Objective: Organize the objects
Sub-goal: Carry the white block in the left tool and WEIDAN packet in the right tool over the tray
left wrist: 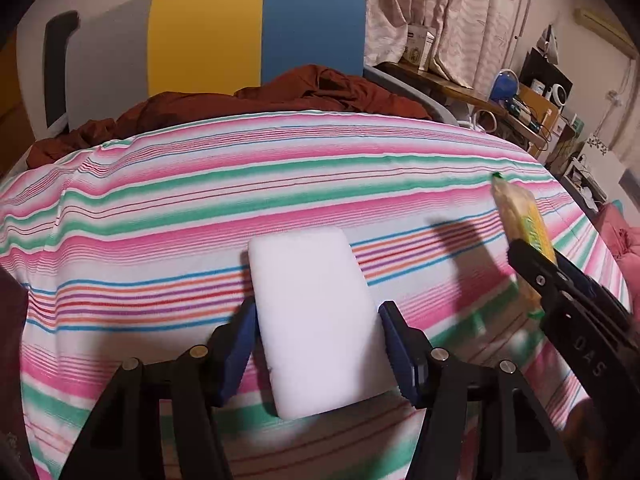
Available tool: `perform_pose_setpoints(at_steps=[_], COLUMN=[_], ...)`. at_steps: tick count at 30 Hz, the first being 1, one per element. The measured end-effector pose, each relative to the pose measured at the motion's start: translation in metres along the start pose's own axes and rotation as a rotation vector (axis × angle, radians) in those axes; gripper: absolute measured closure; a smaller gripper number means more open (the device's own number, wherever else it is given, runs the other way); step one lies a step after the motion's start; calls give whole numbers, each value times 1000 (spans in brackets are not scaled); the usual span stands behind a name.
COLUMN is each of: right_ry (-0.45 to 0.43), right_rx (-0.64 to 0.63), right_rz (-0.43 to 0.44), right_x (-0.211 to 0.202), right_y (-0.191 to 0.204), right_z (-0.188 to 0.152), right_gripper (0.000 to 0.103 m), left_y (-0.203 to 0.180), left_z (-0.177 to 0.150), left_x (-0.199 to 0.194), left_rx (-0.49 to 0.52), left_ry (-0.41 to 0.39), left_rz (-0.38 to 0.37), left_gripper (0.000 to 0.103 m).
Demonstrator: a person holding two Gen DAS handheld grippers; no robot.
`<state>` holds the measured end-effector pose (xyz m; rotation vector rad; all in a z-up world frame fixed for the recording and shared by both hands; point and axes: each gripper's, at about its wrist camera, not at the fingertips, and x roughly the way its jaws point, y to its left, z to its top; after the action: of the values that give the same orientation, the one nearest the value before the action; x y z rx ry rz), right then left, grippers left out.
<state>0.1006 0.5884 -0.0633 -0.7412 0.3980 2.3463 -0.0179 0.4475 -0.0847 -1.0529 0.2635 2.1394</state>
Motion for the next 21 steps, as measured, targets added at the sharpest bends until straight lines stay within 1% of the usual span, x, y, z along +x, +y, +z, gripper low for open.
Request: perform_pose_setpoints(at_steps=[5, 10, 13, 18, 21], right_ry=[-17, -31, -33, -41, -37], right_rx=[-42, -64, -88, -141, -161], right_rz=[31, 33, 27, 15, 36], right_x=[-4, -7, -8, -14, -18], right_y=[9, 13, 18, 31, 37], right_z=[-1, -2, -2, -5, -9], right_gripper=[55, 55, 55, 55, 55], left_y=[14, 34, 43, 50, 50], left_z=[-9, -24, -32, -44, -53], left_x=[-13, -33, -43, -59, -77], left_rx=[-58, -140, -167, -178, -158], left_ry=[-31, -68, -79, -92, -117], left_rz=[-27, -50, -51, -57, -64], left_gripper=[44, 44, 44, 44, 44])
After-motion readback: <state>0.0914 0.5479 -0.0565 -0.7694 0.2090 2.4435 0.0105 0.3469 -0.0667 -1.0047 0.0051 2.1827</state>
